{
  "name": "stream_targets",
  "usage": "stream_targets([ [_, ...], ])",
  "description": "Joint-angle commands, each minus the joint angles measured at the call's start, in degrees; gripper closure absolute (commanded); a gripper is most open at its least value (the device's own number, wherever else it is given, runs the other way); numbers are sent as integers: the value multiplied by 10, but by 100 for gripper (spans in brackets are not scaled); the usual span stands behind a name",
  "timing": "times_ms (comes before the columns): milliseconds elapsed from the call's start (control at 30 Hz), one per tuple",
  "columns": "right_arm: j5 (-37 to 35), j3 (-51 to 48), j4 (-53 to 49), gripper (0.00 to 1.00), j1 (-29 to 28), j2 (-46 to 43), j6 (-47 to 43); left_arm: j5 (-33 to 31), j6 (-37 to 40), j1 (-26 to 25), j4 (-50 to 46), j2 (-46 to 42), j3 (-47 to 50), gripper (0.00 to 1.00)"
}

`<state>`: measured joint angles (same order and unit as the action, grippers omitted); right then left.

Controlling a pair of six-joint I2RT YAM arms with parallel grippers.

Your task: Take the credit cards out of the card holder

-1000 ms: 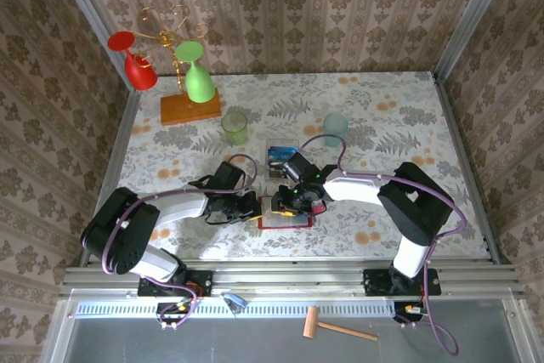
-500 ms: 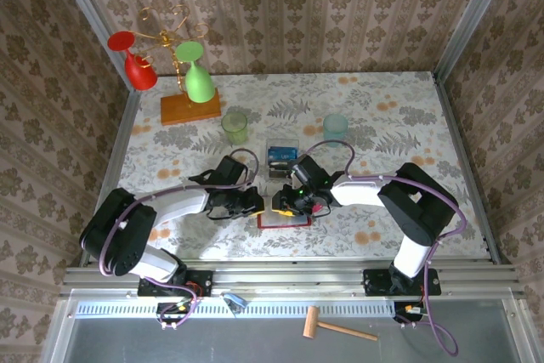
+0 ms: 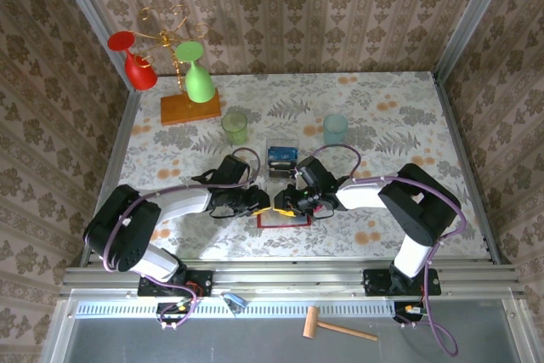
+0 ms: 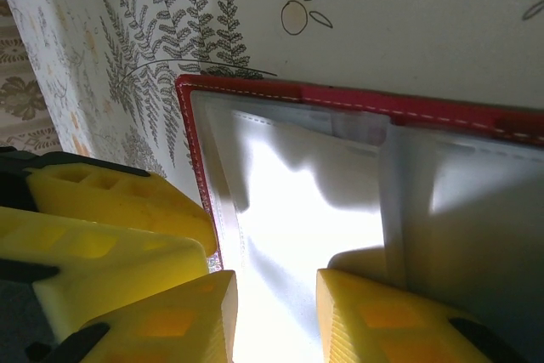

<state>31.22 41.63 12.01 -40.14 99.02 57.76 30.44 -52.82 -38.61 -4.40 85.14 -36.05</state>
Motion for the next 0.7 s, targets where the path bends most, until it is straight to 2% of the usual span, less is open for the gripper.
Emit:
stream_targets([
  [0,7,-15,10,69,5,-2,11,2,-5,-3,-2,8,-11,75],
  [300,13,-23,28,69,8,5,18,4,-6,-9,0,27,-16,72],
  [667,15,-27,36,69,10,3,19,20,-32,-12,48,39,-5,75],
])
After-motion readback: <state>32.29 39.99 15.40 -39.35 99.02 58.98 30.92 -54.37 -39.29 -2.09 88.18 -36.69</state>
